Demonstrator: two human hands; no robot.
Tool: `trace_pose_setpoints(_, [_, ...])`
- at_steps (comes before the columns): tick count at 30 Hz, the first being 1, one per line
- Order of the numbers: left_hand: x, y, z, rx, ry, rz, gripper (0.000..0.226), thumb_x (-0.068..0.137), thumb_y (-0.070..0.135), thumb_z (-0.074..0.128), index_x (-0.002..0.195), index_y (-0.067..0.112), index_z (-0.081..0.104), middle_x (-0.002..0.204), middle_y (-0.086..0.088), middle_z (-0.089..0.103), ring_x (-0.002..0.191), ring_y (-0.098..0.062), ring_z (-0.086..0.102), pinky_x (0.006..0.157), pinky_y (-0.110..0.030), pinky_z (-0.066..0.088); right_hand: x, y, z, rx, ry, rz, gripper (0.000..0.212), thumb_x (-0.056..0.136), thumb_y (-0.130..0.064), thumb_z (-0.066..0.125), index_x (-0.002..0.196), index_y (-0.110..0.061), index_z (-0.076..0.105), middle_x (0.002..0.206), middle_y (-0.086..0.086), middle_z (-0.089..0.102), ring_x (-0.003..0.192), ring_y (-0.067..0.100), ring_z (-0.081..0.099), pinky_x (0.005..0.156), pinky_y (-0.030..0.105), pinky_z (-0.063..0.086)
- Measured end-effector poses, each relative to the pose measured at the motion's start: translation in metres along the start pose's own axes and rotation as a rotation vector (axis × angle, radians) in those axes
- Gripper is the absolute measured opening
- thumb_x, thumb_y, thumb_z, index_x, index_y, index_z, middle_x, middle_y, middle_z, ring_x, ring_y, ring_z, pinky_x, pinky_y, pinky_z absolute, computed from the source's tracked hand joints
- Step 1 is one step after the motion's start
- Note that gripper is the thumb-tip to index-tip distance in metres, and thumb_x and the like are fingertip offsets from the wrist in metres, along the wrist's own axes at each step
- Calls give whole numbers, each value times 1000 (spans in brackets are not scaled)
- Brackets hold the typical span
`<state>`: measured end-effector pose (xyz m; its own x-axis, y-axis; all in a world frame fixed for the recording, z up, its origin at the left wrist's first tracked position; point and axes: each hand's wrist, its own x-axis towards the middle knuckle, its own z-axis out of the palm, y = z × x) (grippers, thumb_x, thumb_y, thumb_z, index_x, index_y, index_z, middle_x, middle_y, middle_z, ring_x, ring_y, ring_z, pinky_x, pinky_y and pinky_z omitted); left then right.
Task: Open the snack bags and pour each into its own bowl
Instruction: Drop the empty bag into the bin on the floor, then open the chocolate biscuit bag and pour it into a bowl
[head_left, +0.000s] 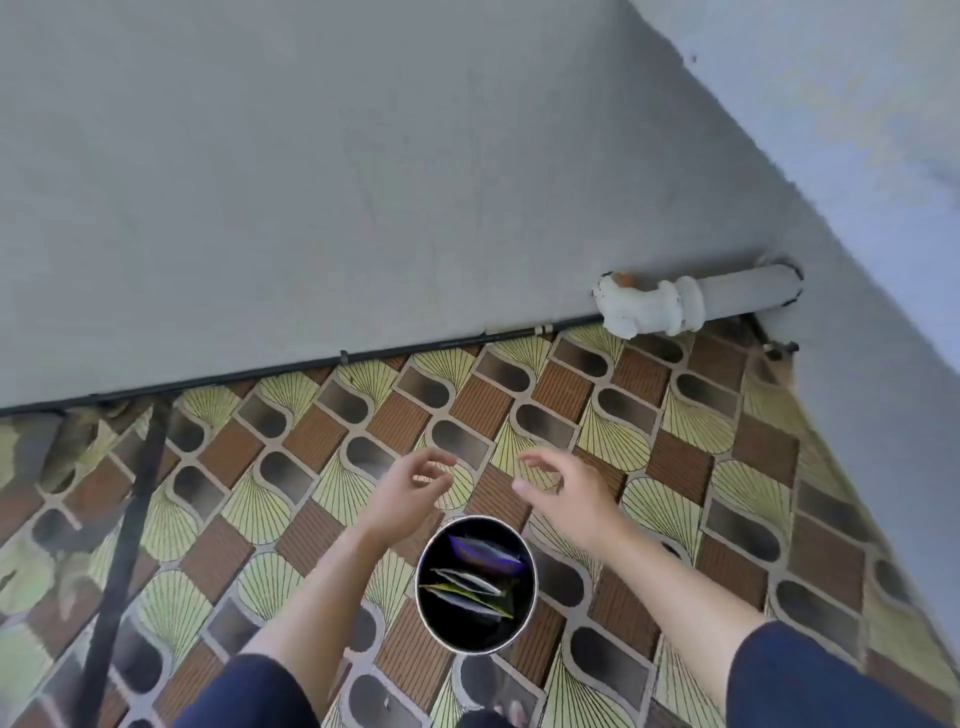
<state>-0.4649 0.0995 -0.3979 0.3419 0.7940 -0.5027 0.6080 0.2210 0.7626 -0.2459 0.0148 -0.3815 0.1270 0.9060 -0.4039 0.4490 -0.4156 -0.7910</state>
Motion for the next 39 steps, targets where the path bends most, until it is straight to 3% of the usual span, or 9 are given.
trace_pose_setpoints(4, [-55, 120, -36, 116, -58, 98, 15, 99, 27, 61, 111, 35, 65, 109, 8, 67, 100, -9, 67, 85, -34, 59, -61, -103, -84, -32, 90, -16, 39, 93, -43, 65, 130, -34, 58, 128, -12, 57, 108, 2, 56, 89, 18, 39])
trace_pose_setpoints(7, [-84, 209, -45, 197, -76, 181, 13, 100, 28, 61, 111, 32, 64, 108, 5, 69, 93, -10, 69, 73, -25, 56, -113, -154, -141, -51, 187, -27, 41, 93, -44, 64, 132, -31, 57, 131, -7, 58, 116, 7, 52, 93, 24, 38])
trace_pose_setpoints(12, [-110, 344, -3, 297, -137, 407, 16, 99, 21, 60, 95, 36, 64, 94, -2, 70, 86, -22, 68, 75, -36, 58, -203, -171, -233, -111, 368, -24, 43, 95, -44, 62, 134, -26, 56, 134, -1, 57, 123, 17, 54, 93, 25, 41])
trace_pose_setpoints(16, [-151, 437, 72, 355, -235, 653, 20, 99, 20, 61, 90, 37, 62, 90, 0, 69, 82, -21, 67, 77, -38, 56, -290, -153, -311, -124, 602, 12, 41, 96, -49, 59, 132, -30, 54, 132, -1, 56, 123, 16, 52, 95, 30, 43])
trace_pose_setpoints(21, [-239, 525, 195, 416, -429, 917, 10, 98, 27, 62, 93, 34, 66, 90, 4, 71, 75, -11, 70, 59, -19, 46, -429, -116, -391, -122, 932, 67, 35, 93, -49, 62, 125, -34, 57, 123, -5, 58, 116, 10, 54, 95, 29, 44])
trace_pose_setpoints(26, [-343, 577, 315, 390, -576, 1106, 8, 97, 30, 64, 92, 35, 67, 87, 7, 71, 74, -9, 70, 65, -21, 48, -573, -60, -432, -158, 1198, 160, 26, 92, -44, 65, 115, -34, 59, 111, -7, 59, 105, 11, 55, 90, 30, 45])
trace_pose_setpoints(29, [-398, 592, 382, 376, -669, 1168, 5, 96, 31, 64, 94, 35, 67, 90, 8, 70, 77, -11, 70, 57, -15, 47, -645, -25, -449, -194, 1339, 221, 21, 91, -40, 66, 110, -33, 61, 104, -7, 60, 99, 11, 56, 87, 29, 45])
trace_pose_setpoints(35, [-465, 616, 484, 385, -704, 1283, 4, 96, 30, 64, 94, 31, 67, 86, 9, 68, 76, -11, 69, 64, -18, 44, -741, 32, -474, -228, 1506, 332, 13, 91, -30, 68, 103, -26, 65, 97, -4, 62, 91, 13, 58, 81, 33, 50])
trace_pose_setpoints(39, [-472, 633, 534, 397, -653, 1413, 15, 97, 26, 64, 112, 27, 66, 107, 4, 63, 97, -12, 61, 81, -21, 43, -759, 60, -495, -257, 1541, 387, 14, 93, -30, 65, 106, -26, 63, 98, -4, 61, 91, 11, 56, 83, 34, 52])
